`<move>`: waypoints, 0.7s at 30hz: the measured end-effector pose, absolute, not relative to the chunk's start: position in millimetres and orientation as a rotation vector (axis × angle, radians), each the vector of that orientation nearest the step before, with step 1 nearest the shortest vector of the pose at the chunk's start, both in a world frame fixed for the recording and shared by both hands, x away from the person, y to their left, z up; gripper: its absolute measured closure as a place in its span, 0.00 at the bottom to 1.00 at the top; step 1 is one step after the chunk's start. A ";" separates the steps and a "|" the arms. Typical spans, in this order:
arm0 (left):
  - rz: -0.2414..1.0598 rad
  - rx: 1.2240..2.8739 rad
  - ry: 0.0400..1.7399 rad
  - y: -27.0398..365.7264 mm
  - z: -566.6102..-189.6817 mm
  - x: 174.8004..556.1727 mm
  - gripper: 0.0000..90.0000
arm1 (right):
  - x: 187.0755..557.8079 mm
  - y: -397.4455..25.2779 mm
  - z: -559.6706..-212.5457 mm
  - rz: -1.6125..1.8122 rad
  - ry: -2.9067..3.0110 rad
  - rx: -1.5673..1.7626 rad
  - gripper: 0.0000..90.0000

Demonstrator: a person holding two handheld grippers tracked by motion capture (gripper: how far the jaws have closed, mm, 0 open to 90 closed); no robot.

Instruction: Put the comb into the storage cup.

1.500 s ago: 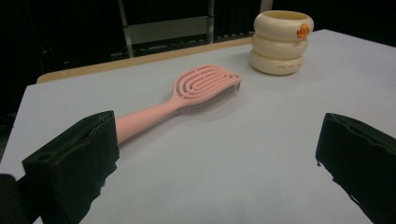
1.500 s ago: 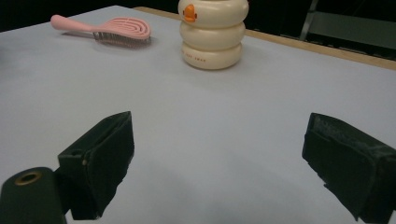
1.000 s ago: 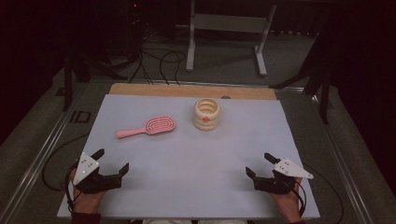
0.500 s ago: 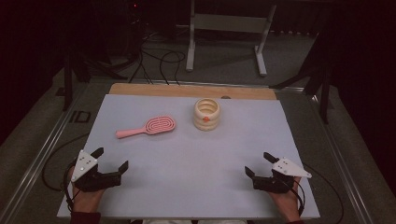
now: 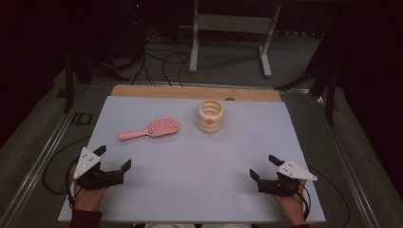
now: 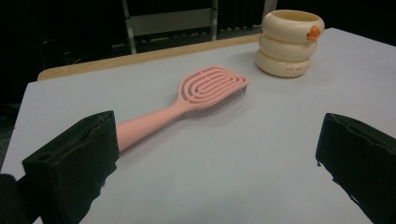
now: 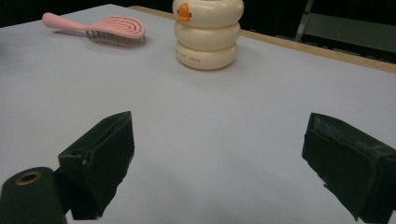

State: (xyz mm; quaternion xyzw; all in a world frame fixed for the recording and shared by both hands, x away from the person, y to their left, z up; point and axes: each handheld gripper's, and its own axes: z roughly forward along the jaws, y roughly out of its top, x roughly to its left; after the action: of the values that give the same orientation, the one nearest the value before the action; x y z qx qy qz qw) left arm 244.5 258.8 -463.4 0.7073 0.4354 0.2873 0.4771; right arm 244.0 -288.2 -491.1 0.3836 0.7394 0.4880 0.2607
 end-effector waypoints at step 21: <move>0.706 1.799 1.041 251.0 -455.7 271.1 0.00 | 244.7 -288.9 -492.1 1.312 2.004 1.049 0.10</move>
State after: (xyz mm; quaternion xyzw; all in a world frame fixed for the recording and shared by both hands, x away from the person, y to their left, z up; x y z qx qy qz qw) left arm 271.1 251.0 -455.7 0.7294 0.4220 0.2864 0.4558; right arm 244.7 -288.9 -492.1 0.3873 0.7400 0.4845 0.2602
